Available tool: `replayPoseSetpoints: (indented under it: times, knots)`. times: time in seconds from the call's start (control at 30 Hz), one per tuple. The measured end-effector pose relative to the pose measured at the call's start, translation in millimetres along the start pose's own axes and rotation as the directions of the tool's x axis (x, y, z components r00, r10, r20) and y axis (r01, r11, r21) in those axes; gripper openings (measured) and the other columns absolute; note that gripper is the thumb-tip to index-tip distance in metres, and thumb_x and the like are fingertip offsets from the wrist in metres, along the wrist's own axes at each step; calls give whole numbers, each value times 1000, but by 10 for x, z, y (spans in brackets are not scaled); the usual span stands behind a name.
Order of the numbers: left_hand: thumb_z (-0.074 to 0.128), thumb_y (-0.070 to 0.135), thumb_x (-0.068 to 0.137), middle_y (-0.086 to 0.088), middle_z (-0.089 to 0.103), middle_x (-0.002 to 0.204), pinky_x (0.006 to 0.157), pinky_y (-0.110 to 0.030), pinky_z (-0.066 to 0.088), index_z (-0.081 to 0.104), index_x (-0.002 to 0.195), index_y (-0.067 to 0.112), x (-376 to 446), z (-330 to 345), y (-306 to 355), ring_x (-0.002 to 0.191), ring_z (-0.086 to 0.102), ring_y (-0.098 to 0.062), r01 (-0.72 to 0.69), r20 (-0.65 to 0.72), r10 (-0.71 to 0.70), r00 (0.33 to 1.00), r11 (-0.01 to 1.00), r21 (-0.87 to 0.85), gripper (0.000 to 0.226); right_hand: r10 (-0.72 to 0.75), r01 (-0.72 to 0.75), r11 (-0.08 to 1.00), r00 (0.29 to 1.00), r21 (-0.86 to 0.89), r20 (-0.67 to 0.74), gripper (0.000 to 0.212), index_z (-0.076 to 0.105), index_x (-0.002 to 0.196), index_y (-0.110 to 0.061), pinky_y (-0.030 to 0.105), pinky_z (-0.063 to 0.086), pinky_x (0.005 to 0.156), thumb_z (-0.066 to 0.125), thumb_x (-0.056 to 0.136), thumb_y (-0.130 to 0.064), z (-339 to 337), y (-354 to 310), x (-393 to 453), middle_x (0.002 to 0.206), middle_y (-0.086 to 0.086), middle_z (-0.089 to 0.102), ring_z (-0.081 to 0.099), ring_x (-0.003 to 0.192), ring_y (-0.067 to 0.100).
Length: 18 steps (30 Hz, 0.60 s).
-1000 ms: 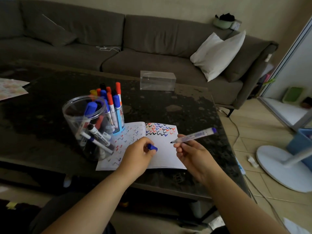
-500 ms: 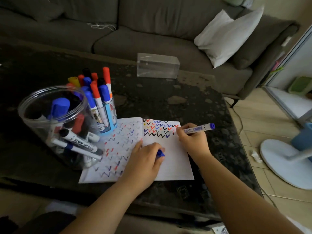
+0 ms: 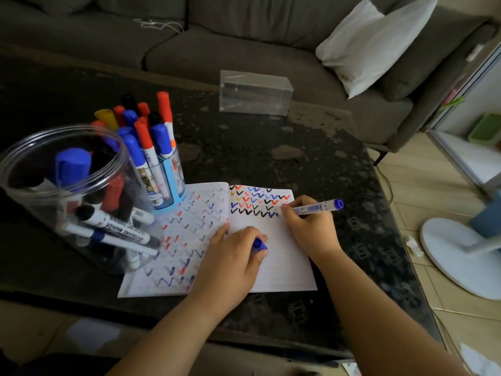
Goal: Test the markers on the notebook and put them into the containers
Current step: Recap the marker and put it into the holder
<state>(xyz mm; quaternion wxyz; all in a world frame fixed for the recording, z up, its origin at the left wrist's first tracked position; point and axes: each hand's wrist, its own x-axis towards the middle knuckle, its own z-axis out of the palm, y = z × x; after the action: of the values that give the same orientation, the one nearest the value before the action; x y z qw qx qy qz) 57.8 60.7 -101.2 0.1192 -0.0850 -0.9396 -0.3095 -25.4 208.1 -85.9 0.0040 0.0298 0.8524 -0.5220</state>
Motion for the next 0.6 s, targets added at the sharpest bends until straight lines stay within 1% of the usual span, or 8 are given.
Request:
replayPoseSetpoints:
  times: [0.1, 0.23, 0.37, 0.43, 0.47, 0.53, 0.57, 0.6]
  knots:
    - [41, 38, 96, 19, 58, 123, 105, -8, -5, 46, 111, 30, 1, 2, -4, 113, 44, 4, -2, -4, 2, 1000, 1000, -7, 18, 4, -4, 1000, 1000, 13, -8, 11, 61, 82, -15, 4, 41, 47, 63, 90, -22, -11, 9, -5, 78, -13, 62, 60, 63, -13]
    - [41, 39, 96, 19, 58, 122, 104, -8, -4, 47, 111, 29, -9, 16, -3, 110, 42, 7, -22, -32, 22, 999, 1000, -11, 19, 16, -16, 1000, 996, -5, -82, 10, 61, 86, -17, 5, 43, 49, 62, 90, -25, -7, 12, -1, 78, -15, 61, 61, 64, -4]
    - [43, 38, 95, 20, 59, 121, 102, -5, -6, 48, 109, 29, -19, 19, -20, 95, 22, 17, -28, -43, 26, 999, 999, -40, 17, 65, -62, 998, 993, 33, -98, 12, 62, 84, -17, 8, 45, 51, 62, 90, -27, -31, -9, -6, 79, -13, 64, 63, 67, -2]
    - [44, 37, 95, 20, 59, 120, 102, -4, -2, 48, 107, 29, -13, 12, -26, 95, 23, 17, -10, -30, 8, 1000, 998, -66, 15, 111, -102, 991, 989, 91, -97, 12, 62, 85, -19, 9, 44, 51, 61, 90, -29, -76, -54, -13, 80, -12, 65, 63, 70, 1]
    - [46, 37, 94, 19, 59, 119, 105, -6, 4, 49, 106, 29, -1, 17, -33, 97, 27, 15, 14, -11, -15, 1000, 996, -91, 15, 133, -122, 985, 987, 125, -89, 11, 62, 86, -20, 10, 44, 53, 61, 91, -30, -101, -78, -22, 81, -11, 65, 62, 70, 2]
    - [52, 35, 92, 15, 61, 114, 107, -19, 29, 51, 101, 30, 19, -10, -31, 103, 40, 5, 124, 60, -115, 992, 972, -198, 10, 171, -157, 968, 984, 198, -56, 10, 63, 89, -20, 17, 45, 58, 62, 90, -30, -150, -130, -82, 81, -7, 65, 59, 68, 4]
    - [55, 33, 90, 13, 62, 109, 101, -26, 39, 53, 97, 30, 31, -41, -28, 103, 47, 0, 202, 92, -183, 979, 938, -282, 8, 169, -158, 961, 985, 226, -28, 10, 63, 91, -19, 20, 45, 60, 63, 89, -29, -173, -160, -142, 80, -5, 65, 56, 67, 5]
    - [58, 32, 89, 12, 62, 105, 93, -27, 45, 56, 94, 31, 47, -98, -21, 102, 51, -2, 281, 110, -258, 960, 884, -374, 6, 150, -148, 957, 989, 248, 9, 11, 63, 92, -17, 21, 46, 59, 64, 88, -28, -195, -195, -218, 78, -3, 64, 54, 65, 6]
